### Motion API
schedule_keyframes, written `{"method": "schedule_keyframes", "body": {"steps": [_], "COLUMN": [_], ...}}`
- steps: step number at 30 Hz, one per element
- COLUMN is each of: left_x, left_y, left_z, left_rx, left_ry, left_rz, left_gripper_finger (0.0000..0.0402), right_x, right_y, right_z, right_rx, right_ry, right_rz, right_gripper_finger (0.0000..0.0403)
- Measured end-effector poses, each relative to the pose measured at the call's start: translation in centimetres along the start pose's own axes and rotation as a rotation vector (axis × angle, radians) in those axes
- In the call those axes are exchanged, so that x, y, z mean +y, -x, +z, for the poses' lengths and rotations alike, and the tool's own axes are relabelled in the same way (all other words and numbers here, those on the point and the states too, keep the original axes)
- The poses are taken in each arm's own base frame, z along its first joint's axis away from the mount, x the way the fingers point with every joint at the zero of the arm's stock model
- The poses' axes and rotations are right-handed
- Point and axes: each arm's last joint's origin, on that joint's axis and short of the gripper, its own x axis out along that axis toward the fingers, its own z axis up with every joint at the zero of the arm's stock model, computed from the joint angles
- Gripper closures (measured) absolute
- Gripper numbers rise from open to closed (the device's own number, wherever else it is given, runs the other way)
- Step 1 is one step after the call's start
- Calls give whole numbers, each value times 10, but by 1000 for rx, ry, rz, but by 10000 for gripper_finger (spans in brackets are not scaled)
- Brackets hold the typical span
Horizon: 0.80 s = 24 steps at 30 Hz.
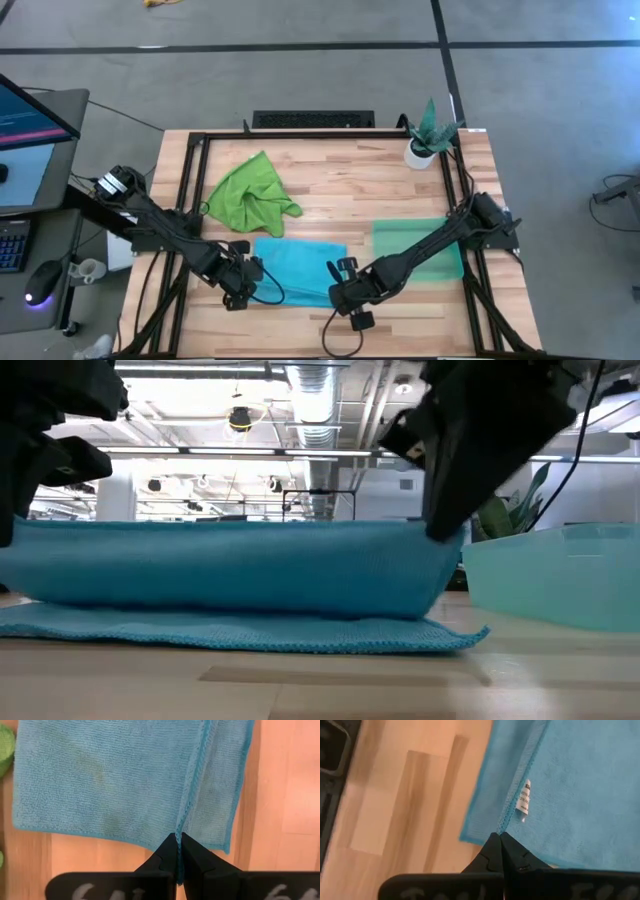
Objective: Roll microfiber towels into tight, uniform cylinder then place into a basket
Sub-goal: Fold the blue microfiber towel
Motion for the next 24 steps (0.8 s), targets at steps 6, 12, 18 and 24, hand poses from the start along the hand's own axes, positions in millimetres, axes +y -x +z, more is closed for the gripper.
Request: {"method": "schedule_keyframes", "body": {"steps": [6,12,18,24], "left_x": [0,0,-1,-1], "left_y": [0,0,0,0], "left_z": [0,0,-1,1], "left_rx": [4,5,21,11], "left_ry": [-8,10,14,-10], "left_rz": [-8,-8,-28,-35], "left_gripper_finger": [391,351,306,288], "right_x": [1,1,2,2], "right_y": [-7,-7,-12,-12], "right_z": [-1,-1,-2,-1], "right_rx": [17,9,23,15], "right_ry": [4,3,14,13], "right_rz": [5,9,26,43], "right_gripper_finger": [400,399,399,394]}}
